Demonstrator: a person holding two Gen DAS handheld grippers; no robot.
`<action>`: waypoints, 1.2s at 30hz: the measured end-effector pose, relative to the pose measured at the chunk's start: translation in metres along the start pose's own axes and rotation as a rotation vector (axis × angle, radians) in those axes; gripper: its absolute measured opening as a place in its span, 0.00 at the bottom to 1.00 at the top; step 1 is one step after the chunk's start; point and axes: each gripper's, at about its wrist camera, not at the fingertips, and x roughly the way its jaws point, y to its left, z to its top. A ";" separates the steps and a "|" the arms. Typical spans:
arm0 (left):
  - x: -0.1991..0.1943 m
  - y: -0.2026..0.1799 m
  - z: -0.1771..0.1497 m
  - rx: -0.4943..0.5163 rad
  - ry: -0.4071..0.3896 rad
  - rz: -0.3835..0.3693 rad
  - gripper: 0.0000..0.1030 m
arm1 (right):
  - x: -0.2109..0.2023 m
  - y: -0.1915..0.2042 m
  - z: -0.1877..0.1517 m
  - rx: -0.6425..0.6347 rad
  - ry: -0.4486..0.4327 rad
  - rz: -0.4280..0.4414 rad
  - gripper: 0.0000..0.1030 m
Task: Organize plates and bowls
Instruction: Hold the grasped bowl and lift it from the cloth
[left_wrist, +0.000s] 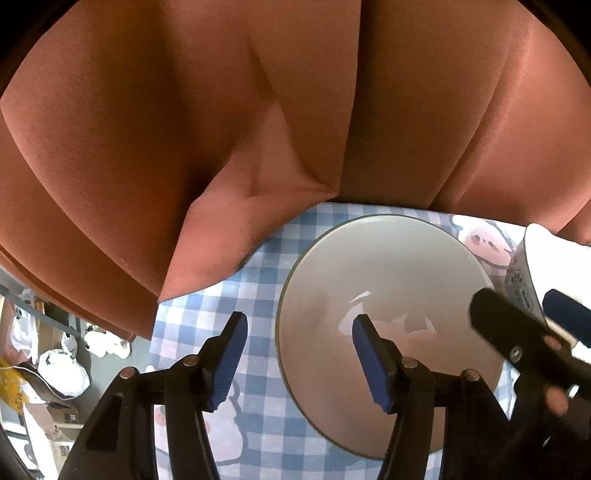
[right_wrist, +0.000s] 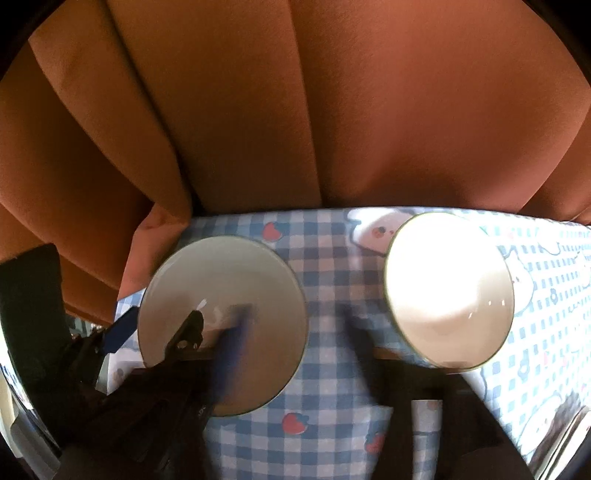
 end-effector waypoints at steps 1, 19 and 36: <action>0.004 -0.001 0.000 0.002 0.004 -0.001 0.59 | 0.001 -0.001 0.000 -0.004 -0.011 -0.013 0.75; 0.027 0.003 -0.001 0.017 0.041 -0.026 0.25 | 0.044 -0.002 0.000 0.015 0.072 0.063 0.19; -0.013 -0.011 -0.017 0.010 0.035 -0.055 0.24 | 0.003 0.002 -0.015 -0.033 0.044 0.008 0.19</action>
